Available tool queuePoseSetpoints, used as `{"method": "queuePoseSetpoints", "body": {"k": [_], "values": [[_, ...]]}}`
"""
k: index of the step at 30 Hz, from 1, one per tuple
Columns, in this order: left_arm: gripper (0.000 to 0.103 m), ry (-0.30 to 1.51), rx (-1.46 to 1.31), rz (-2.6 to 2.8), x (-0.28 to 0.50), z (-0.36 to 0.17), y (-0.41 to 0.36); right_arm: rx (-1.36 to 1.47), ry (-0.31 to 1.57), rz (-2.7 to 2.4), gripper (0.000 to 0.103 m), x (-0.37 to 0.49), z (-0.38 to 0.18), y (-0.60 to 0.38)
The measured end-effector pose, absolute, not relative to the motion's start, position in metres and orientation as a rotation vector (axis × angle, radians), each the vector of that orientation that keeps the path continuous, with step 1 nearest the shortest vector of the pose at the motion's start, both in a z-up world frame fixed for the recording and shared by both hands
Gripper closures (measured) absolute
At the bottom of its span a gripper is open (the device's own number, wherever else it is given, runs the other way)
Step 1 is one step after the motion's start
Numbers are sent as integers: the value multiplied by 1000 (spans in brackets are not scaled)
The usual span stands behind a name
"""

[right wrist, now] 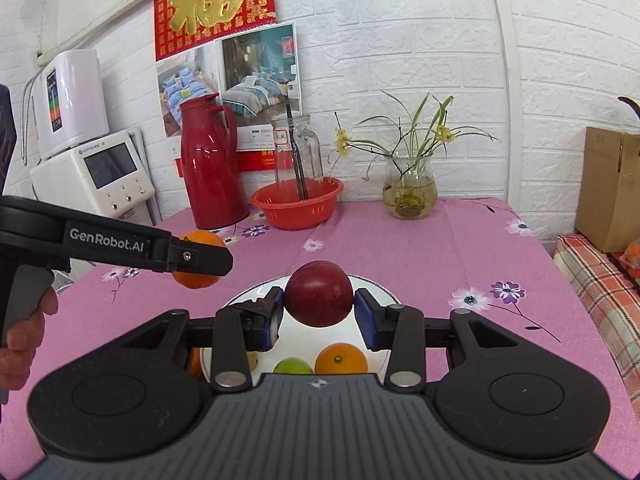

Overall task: Organize fruits
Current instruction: 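Lift and carry the mandarin and red apple over the white plate with both tools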

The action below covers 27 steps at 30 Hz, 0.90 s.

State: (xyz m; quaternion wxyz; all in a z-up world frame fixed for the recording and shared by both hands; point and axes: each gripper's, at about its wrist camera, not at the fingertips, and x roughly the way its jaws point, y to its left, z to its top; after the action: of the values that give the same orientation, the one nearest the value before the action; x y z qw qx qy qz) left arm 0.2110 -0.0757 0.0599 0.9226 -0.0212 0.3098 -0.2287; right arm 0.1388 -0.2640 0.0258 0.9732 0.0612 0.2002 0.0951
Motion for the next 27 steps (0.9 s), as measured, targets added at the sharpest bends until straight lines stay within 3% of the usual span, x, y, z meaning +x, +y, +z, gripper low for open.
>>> {"method": "queuePoseSetpoints", "body": {"k": [12,13,19,27], "values": [[0,722,-65,-450,254,22,-82,116,493,162,36,184,-1,-266],[0,727,-69,-448,256,20,-82,114,497,161,43,187,-3,-265],[0,751,-84,-443,269,9,-84,97,524,165,54,203,-10,-264],[0,772,-89,-441,279,0,-87,86,553,173,57,213,-19,-263]]}}
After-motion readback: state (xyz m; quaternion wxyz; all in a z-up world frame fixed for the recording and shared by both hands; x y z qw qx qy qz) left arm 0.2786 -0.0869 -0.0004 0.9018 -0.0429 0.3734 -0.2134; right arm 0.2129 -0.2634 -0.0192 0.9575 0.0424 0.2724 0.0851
